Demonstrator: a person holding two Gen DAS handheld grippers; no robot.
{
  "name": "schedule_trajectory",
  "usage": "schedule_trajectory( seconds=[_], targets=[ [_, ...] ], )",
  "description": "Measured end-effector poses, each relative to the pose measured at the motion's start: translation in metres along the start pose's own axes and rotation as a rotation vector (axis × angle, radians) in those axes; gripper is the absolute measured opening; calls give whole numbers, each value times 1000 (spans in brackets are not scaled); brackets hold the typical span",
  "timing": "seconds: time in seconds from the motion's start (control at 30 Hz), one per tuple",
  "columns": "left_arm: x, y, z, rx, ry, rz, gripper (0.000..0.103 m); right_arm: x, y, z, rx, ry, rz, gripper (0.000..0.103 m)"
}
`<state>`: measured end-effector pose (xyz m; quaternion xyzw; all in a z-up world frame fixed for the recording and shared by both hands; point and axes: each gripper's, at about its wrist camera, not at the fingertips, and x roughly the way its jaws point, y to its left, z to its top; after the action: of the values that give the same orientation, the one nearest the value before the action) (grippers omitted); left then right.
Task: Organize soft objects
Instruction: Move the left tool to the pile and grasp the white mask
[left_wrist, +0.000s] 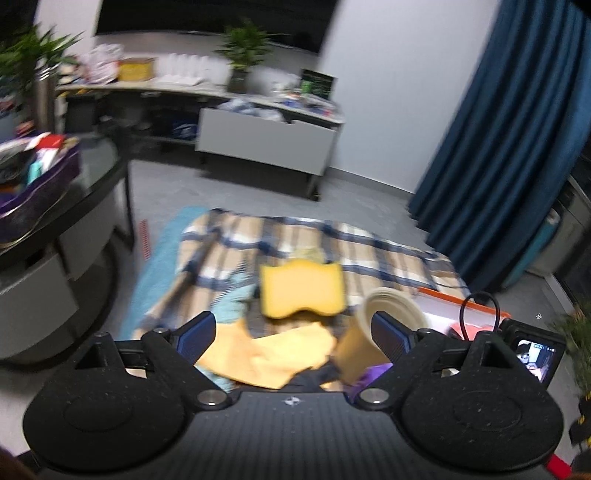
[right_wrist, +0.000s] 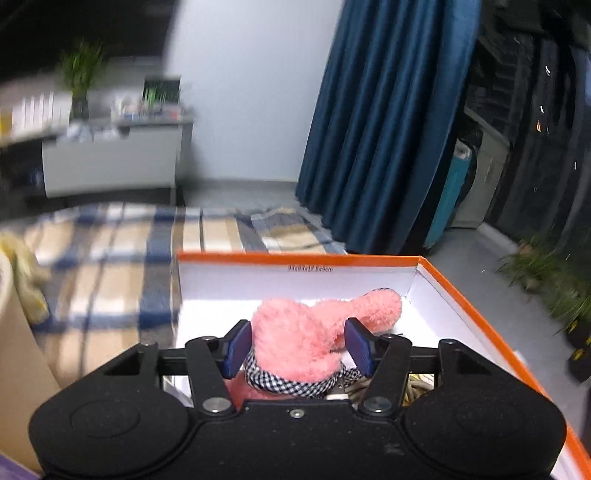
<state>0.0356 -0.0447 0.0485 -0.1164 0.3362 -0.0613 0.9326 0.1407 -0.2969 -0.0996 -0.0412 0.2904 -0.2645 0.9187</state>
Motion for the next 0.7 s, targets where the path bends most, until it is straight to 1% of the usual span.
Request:
schedule_trajectory(
  seconds=[0.03,0.13,0.17,0.23,0.27,0.33,0.37,0.5,0.6,0.7],
  targets=[
    [-1,5,-1,-12,-1,10,93,2,4,-1,-30,13,-8,56],
    [-6,16,-3,-46,0,34,93,4,13,-1,-71,14,-52,56],
    [-8,18,-3,-51,0,39,93,4,14,-1,-66,-2,-52,56],
    [-11,24,-4,-55,-2,46,94,3,16,0,-71,-40,-82,57],
    [-12,25,-5,-56,0,47,94,2,16,0,-84,-45,-92,57],
    [-11,31,-8,-65,6,50,94,6,17,1,-96,-25,-69,47],
    [-9,35,-10,-71,10,49,94,5,14,1,-78,-31,-61,44],
    [0,41,-18,-95,32,48,94,-1,-1,6,-10,-55,-28,44],
    [6,41,-21,-90,46,43,94,-11,-19,15,32,-81,30,43],
    [11,43,-24,-92,56,46,94,-36,-39,33,27,-182,15,43]
  ],
)
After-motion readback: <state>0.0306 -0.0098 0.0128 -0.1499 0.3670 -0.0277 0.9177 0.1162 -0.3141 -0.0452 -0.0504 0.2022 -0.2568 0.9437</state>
